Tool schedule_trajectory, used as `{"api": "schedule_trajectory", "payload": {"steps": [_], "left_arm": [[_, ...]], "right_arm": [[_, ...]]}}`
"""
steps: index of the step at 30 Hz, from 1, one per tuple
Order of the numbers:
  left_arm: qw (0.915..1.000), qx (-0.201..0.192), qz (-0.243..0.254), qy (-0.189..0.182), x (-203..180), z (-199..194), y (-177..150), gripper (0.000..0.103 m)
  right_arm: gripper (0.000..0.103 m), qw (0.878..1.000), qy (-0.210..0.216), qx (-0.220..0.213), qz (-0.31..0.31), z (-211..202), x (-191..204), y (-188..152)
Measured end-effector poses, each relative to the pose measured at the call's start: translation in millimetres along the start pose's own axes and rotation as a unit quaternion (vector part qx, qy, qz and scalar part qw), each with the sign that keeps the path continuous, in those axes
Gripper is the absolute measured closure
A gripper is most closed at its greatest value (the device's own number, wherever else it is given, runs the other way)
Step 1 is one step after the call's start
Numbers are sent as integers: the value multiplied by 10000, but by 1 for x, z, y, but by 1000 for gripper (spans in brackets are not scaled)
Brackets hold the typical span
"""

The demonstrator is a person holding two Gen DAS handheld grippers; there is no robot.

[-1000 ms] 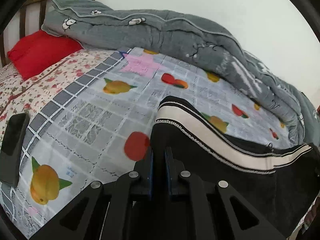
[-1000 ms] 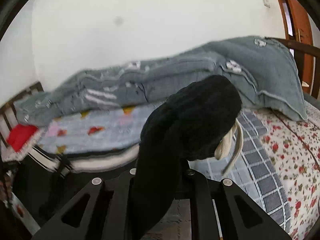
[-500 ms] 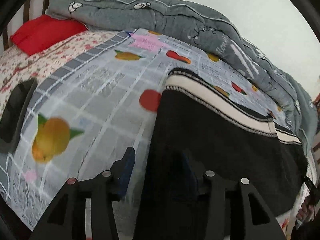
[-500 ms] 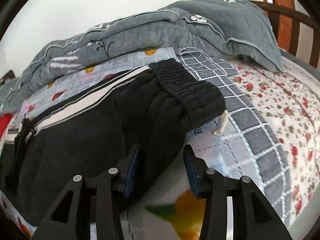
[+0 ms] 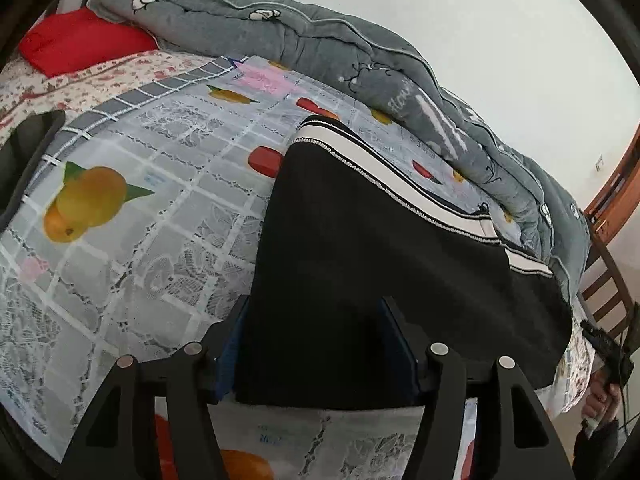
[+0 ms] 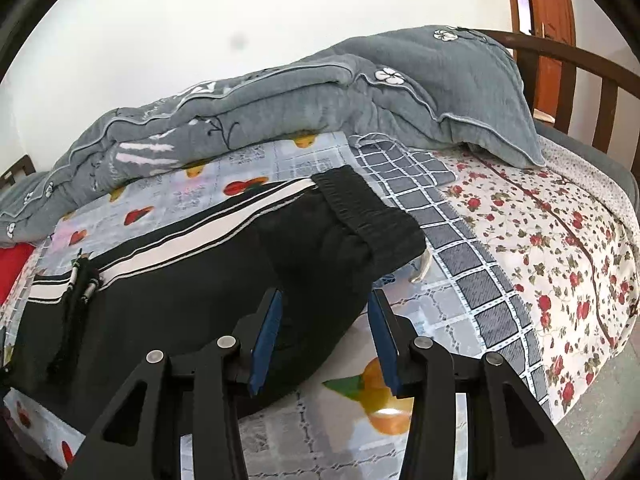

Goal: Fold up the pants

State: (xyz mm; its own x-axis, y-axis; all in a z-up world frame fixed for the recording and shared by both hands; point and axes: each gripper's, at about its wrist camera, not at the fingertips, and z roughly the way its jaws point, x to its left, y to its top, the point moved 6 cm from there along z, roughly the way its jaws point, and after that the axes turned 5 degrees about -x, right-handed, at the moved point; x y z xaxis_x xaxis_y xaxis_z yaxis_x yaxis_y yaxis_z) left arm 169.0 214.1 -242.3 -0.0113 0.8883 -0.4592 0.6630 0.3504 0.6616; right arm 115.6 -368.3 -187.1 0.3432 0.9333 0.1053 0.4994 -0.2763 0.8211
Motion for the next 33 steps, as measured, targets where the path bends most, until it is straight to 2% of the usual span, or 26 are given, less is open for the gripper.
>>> {"api": "schedule_trajectory", "payload": {"steps": [3,8,22,33], "left_arm": [[9999,3,-168,-31,0,7,6,42],[9998,33,-150,93,-1,16,13,42],[9998,47,-33,164,-1,5,3,42],[9997,-42,-195,110,1,3,0,41]], "right_arm": [[59,9999,5,25,-111,-4,6,-5],[59,9998,72,98,-141,-6,12,-12],[58,9984,307,381,-273,-5,37,-40],[58,9982,227,438,-343,-13,37,-44]]}}
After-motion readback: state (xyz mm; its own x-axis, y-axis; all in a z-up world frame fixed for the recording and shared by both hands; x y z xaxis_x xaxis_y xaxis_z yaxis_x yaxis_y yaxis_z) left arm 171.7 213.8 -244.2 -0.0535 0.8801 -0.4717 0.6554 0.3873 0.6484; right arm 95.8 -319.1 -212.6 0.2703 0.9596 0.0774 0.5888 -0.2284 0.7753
